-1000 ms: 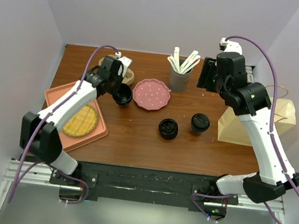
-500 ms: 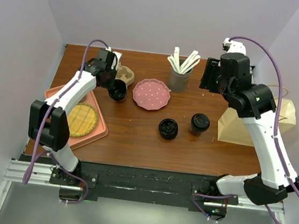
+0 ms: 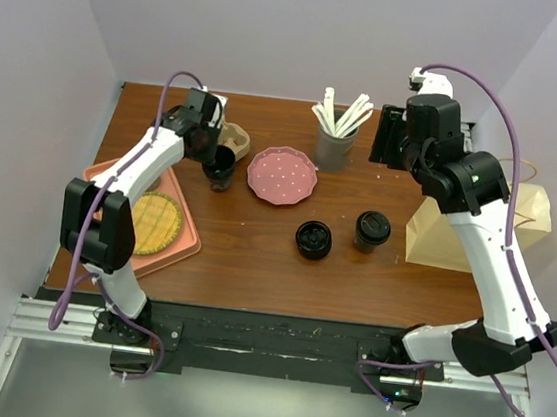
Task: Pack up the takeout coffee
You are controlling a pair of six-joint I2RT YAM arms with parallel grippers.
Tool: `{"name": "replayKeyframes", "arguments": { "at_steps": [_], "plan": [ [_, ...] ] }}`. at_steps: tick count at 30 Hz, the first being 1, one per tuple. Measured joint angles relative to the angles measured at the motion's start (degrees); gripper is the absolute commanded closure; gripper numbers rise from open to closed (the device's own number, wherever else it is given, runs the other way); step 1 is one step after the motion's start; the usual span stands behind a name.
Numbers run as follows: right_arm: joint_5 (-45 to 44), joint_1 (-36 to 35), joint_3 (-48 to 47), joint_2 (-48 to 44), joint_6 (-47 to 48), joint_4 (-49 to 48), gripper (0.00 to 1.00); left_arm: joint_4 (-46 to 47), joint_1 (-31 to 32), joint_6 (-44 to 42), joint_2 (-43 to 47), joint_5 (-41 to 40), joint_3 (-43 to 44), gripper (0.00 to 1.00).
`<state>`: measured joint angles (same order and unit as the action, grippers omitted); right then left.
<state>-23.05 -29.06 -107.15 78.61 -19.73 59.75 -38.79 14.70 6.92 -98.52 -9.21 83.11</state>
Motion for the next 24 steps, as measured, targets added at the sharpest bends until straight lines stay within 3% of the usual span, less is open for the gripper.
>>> {"name": "replayKeyframes", "arguments": {
  "at_steps": [7, 9, 13, 14, 15, 19, 24],
  "plan": [
    [-2.2, 0.0, -2.3, 2.0, -0.7, 1.2, 0.41, -2.5, 0.0, 1.5, -0.9, 0.1, 5.2, 0.46],
    [-3.9, 0.2, -5.4, 3.8, -0.8, 3.6, 0.41, -3.4, 0.0, 2.7, -0.9, 0.1, 8.1, 0.29],
    [-9.2, 2.3, -13.5, 7.5, -0.6, 7.3, 0.41, -3.9, 0.0, 6.3, 0.0, 1.6, 13.3, 0.20],
    [-10.4, 3.1, -14.5, 7.7, -0.4, 8.3, 0.41, -3.9, 0.0, 7.1, 0.7, 2.2, 13.5, 0.14],
    [-11.2, 4.0, -15.2, 7.8, -0.1, 9.5, 0.41, -4.2, 0.0, 7.8, 1.8, 3.2, 13.5, 0.02],
    [-13.3, 8.9, -15.3, 7.0, 0.4, 13.3, 0.40, -4.2, 0.3, 12.1, 8.3, 8.0, 10.3, 0.00],
    [-13.2, 16.3, -8.9, 3.9, 0.9, 15.8, 0.39, -4.0, 3.0, 16.3, 17.2, 13.9, 4.2, 0.00]
  ]
}}
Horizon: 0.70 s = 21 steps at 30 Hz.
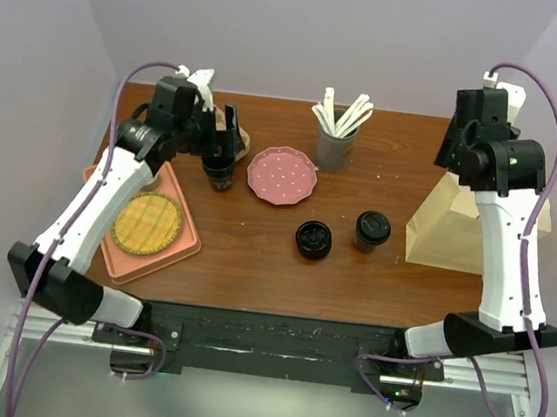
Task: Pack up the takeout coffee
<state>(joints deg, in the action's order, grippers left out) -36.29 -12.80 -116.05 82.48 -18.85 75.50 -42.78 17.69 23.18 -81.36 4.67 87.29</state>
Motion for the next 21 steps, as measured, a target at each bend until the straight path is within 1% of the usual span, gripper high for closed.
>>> {"name": "replayKeyframes", "arguments": {
  "at_steps": [3, 6, 9, 10, 15, 17, 18, 20, 21],
  "plan": [
    [0.5, 3.3, 1.2, 0.6, 0.5, 0.5, 0.36, 0.7, 2.7, 1.3, 3.9, 2.7, -3.0, 0.00],
    [2.8, 6.0, 1.8, 2.3, 0.9, 0.4, 0.36, 1.6, 5.0, 1.8, 6.2, 4.3, -5.3, 0.00],
    [6.6, 9.2, 4.8, 3.4, 1.1, 0.0, 0.39, 1.6, 6.6, 2.0, 7.6, 5.2, -7.6, 0.00],
    [7.5, 10.1, 5.8, 3.6, 1.1, -0.2, 0.42, 1.5, 7.0, 2.3, 8.0, 5.0, -8.2, 0.00],
    [11.0, 12.6, 12.7, 3.5, 0.9, -1.6, 0.47, 1.3, 10.2, 2.8, 8.2, 2.4, -8.5, 0.00],
    [12.0, 12.6, 15.4, 3.4, 0.9, -2.6, 0.54, 1.1, 11.4, 3.8, 8.4, 0.6, -8.5, 0.00],
    [12.4, 12.6, 16.7, 3.3, 0.9, -3.0, 0.64, 0.8, 11.9, 4.5, 8.5, -0.6, -8.5, 0.00],
    [13.2, 12.5, 19.2, 3.2, 0.8, -4.0, 0.74, 0.4, 12.3, 5.3, 9.1, -2.0, -8.8, 0.00],
    [13.3, 12.5, 19.8, 3.2, 1.0, -4.2, 0.85, 0.7, 12.3, 5.5, 9.6, -2.2, -9.5, 0.00]
  ]
}}
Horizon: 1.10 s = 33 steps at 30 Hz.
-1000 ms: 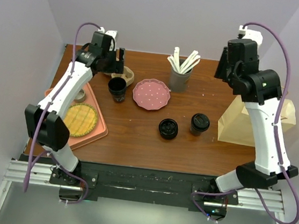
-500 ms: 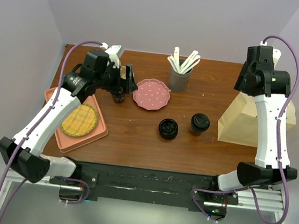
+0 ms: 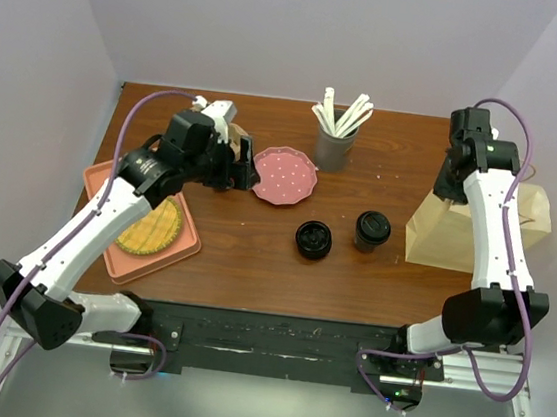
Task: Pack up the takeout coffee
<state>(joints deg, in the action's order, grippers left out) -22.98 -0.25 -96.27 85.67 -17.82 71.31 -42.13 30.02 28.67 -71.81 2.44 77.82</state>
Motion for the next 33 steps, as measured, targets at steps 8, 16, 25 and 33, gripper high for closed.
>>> {"name": "replayKeyframes", "arguments": {
  "at_steps": [8, 16, 25, 33],
  "plan": [
    [-3.9, 0.0, -4.7, 0.0, 3.8, 0.3, 1.00, -1.6, 0.1, 0.7, 1.2, 0.9, -4.5, 0.04],
    [-11.0, -8.2, -27.0, 5.5, 7.4, 3.5, 1.00, -8.1, 0.1, 1.8, -2.4, -2.9, 12.1, 0.05],
    [-16.4, -30.9, -50.9, 15.4, 10.7, 4.5, 1.00, -13.0, 0.2, 2.1, 1.0, -15.1, 19.6, 0.06],
    [6.7, -40.5, -36.8, 3.0, 13.7, -5.4, 1.00, -17.4, 0.9, 1.7, 1.0, -22.4, 19.6, 0.07]
  ]
}}
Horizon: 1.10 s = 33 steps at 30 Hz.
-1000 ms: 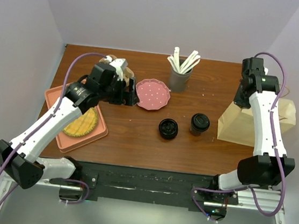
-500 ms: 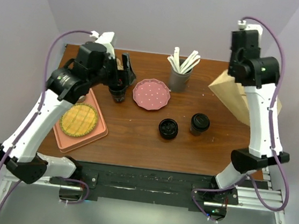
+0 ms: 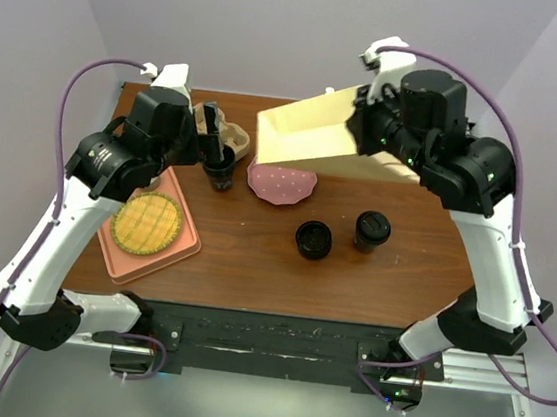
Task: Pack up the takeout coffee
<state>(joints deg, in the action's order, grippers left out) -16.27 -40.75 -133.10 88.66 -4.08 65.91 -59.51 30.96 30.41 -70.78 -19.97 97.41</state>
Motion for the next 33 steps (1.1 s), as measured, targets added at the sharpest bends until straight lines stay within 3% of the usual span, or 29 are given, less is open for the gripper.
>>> {"name": "replayKeyframes", "arguments": {
  "at_steps": [4, 10, 24, 33],
  "plan": [
    [6.6, -9.6, -0.1, 1.8, 2.7, -0.5, 1.00, -2.3, 0.6, 0.1, 0.0, -4.0, 0.9, 0.07],
    [6.9, -21.7, -0.1, 12.2, 5.2, 1.9, 1.00, -4.8, 0.7, 0.5, 0.1, -10.2, 4.2, 0.08],
    [6.2, -29.6, 6.9, 12.5, 9.1, -0.2, 1.00, -7.0, 0.7, 0.5, 0.7, -18.5, 8.8, 0.08],
    [0.2, -35.9, 12.7, 14.0, 8.5, -0.1, 0.95, -7.6, 0.6, 0.5, 2.4, -19.1, 6.0, 0.09]
  ]
}}
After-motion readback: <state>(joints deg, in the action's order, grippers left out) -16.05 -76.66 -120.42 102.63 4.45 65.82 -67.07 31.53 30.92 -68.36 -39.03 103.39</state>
